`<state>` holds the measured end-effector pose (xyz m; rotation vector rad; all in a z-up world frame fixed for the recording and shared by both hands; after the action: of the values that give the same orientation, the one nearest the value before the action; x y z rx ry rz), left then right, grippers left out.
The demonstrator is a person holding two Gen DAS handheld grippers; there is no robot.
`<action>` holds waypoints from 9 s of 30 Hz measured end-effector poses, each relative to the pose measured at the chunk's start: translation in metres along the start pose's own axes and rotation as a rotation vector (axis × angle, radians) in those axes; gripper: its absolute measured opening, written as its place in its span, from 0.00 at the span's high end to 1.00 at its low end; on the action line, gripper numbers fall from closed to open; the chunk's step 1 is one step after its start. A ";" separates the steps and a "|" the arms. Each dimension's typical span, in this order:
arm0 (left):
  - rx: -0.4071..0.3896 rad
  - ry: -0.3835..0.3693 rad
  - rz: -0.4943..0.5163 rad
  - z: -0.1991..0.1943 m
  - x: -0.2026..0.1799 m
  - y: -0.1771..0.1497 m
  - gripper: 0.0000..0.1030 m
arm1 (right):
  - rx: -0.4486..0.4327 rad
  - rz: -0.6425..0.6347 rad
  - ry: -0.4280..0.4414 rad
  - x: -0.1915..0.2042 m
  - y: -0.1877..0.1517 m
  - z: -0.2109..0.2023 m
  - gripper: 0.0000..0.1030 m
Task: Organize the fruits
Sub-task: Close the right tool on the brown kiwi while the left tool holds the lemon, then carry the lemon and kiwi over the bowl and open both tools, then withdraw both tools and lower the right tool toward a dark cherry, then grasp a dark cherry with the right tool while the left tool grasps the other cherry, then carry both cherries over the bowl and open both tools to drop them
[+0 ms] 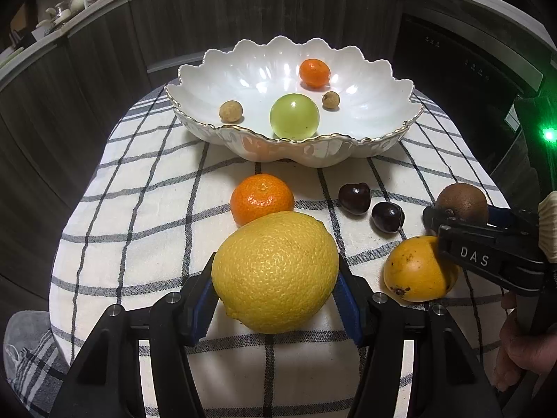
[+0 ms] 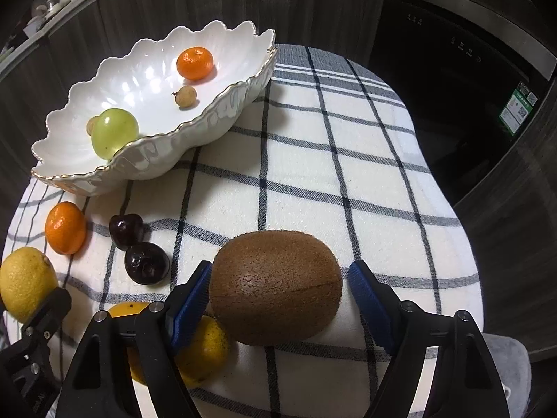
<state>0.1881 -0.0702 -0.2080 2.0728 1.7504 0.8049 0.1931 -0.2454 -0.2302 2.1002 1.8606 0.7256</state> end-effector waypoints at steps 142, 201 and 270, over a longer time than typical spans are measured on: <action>-0.054 0.063 -0.108 -0.011 0.063 0.036 0.14 | 0.046 -0.113 0.108 0.073 0.023 -0.024 0.31; -0.052 -0.059 0.027 -0.013 -0.042 0.042 0.21 | 0.005 -0.007 0.062 -0.008 0.013 -0.046 0.70; -0.143 -0.069 -0.062 -0.029 0.019 0.111 0.73 | -0.162 -0.133 0.236 0.060 0.073 -0.082 0.70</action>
<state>0.2613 -0.0784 -0.1180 1.9216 1.6614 0.8061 0.2174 -0.2100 -0.1125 1.8386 1.9617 1.0915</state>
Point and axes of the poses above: each gripper's, at about its wrist camera, not at the fingertips, and z roughly the way its jaws point, x to its left, y to its top, the point moved 3 cm from there along z, roughly the way its jaws point, and after that the axes turned 15 degrees about y, right-handed, at the moved point
